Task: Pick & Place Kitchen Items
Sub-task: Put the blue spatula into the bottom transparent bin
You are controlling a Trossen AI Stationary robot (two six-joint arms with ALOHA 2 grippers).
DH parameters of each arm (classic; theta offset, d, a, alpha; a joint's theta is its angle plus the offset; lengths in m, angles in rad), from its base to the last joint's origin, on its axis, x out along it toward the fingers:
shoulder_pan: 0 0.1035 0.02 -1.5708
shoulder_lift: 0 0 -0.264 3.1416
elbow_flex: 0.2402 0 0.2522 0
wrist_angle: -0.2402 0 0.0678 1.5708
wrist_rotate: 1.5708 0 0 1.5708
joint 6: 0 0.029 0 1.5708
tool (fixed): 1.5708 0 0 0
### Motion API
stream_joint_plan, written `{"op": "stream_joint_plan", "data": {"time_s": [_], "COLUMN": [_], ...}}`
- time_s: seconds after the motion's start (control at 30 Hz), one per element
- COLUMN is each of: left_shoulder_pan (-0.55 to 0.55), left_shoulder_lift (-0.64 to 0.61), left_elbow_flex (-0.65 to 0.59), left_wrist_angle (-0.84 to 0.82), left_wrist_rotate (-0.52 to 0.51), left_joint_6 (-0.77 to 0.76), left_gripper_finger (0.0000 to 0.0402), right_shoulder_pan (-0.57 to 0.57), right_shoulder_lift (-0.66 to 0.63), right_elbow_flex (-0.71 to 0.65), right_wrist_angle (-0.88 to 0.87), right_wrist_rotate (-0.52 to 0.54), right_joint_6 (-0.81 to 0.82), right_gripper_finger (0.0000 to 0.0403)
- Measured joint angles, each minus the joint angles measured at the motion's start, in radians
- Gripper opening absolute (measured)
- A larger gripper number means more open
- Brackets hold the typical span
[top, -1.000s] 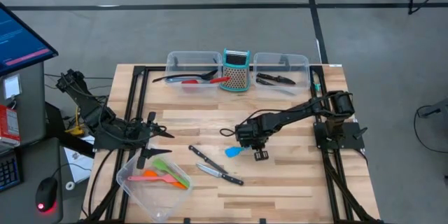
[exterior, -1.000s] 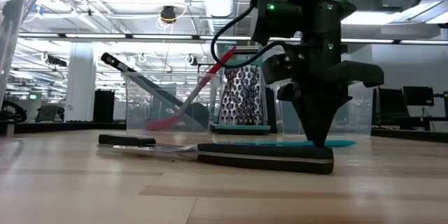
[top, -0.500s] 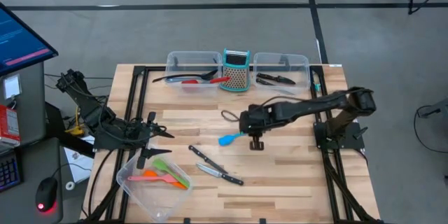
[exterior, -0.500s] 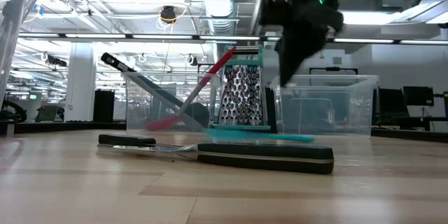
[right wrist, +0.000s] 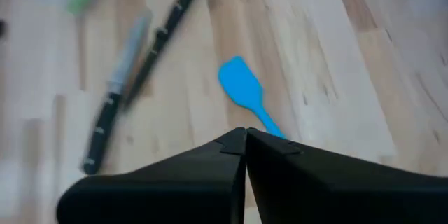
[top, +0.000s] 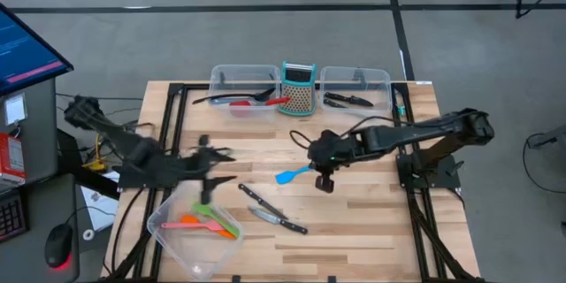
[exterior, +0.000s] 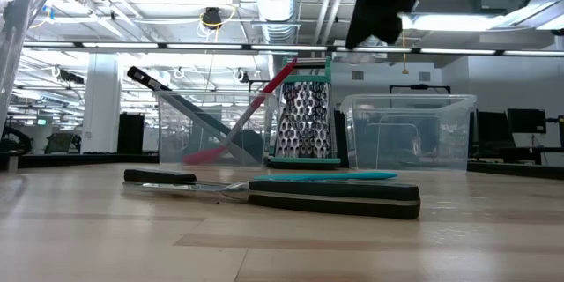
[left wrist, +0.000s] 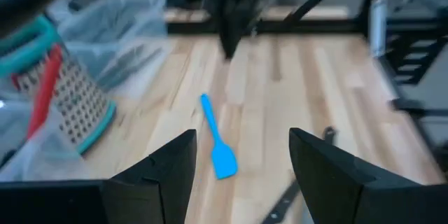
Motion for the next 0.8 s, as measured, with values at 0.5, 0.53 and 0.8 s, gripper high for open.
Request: {"op": "stream_joint_plan", "data": {"time_s": [0.5, 0.53, 0.8], "left_shoulder_pan": [0.319, 0.331, 0.408], "left_shoulder_lift": [0.548, 0.574, 0.774], "left_elbow_flex": [0.000, 0.000, 0.000], "left_wrist_angle": [0.497, 0.524, 0.754], "left_wrist_rotate": [0.316, 0.331, 0.421], "left_joint_6": [0.206, 0.205, 0.218], "left_gripper_finger": [0.0303, 0.0306, 0.0302], "right_shoulder_pan": [0.141, 0.149, 0.203], "right_shoulder_lift": [-0.124, -0.125, -0.121], "right_elbow_flex": [0.000, 0.000, 0.000], "right_wrist_angle": [0.023, 0.023, 0.023], "right_wrist_rotate": [0.084, 0.083, 0.130], "right_joint_6": [0.076, 0.083, 0.102], "right_gripper_finger": [0.0004, 0.0004, 0.0004]}}
